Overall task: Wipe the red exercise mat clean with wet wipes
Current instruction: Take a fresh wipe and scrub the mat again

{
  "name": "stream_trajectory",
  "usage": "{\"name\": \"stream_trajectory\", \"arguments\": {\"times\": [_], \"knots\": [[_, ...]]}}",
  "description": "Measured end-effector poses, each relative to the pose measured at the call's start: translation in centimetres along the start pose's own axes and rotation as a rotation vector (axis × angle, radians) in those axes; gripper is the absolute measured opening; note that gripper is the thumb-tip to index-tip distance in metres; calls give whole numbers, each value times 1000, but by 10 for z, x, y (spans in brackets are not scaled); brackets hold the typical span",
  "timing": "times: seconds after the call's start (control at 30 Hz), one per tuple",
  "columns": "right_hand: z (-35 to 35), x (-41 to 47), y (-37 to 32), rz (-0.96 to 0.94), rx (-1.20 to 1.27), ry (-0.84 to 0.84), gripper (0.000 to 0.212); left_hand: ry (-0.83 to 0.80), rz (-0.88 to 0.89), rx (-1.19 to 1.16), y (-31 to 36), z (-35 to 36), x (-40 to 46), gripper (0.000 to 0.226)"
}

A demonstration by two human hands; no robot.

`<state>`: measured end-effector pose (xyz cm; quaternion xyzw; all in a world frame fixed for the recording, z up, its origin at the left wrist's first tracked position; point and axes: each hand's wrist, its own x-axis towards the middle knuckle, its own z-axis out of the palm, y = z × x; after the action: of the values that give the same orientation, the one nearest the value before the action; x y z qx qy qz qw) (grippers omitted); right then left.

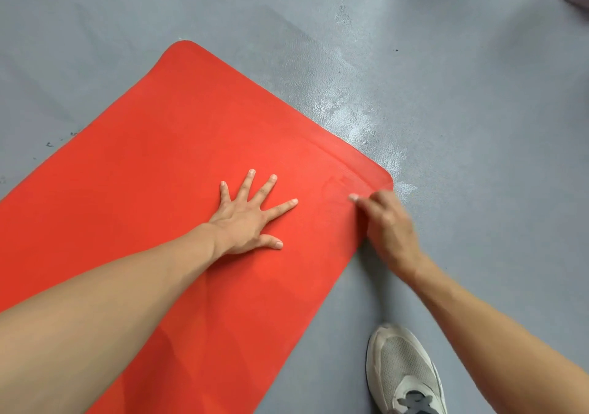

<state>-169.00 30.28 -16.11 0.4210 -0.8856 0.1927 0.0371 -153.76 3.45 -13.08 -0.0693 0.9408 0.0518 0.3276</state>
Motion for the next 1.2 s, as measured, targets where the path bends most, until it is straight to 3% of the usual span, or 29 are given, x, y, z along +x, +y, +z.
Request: {"name": "stream_trajectory", "arguments": {"times": [0.07, 0.17, 0.3, 0.4, 0.5, 0.57, 0.67, 0.77, 0.93, 1.03, 1.2], "knots": [[-2, 18, 13, 287, -29, 73, 27, 1, 1, -13, 2, -1, 0, 92], [5, -2, -28, 382, 48, 99, 24, 0, -3, -12, 1, -1, -2, 92], [-6, -79, -93, -103, 175, -187, 40, 10, 0, -15, 1, -1, -1, 93], [-6, -53, -61, -274, 171, -211, 49, 10, 0, -7, 2, -1, 0, 93], [-1, 13, -10, 8, 59, 8, 24, 9, -1, -13, 2, -1, 0, 92], [-2, 48, 12, 265, 28, 23, 24, 8, -1, -15, 2, -1, 0, 92], [-5, 66, 11, 371, 61, 25, 27, 11, -2, -23, 2, 0, 1, 93], [-11, 72, -14, 217, 130, -24, 15, 18, 1, -32, 1, 1, 1, 93], [14, 106, -49, -243, 158, -265, 37, 40, 7, -41, 1, 1, 2, 92], [13, 95, -43, -248, 180, -300, 41, 39, 8, -53, 2, 2, 0, 92], [-27, 24, 3, -104, 183, -307, 39, 46, 7, -56, 0, 2, -1, 93]]}}
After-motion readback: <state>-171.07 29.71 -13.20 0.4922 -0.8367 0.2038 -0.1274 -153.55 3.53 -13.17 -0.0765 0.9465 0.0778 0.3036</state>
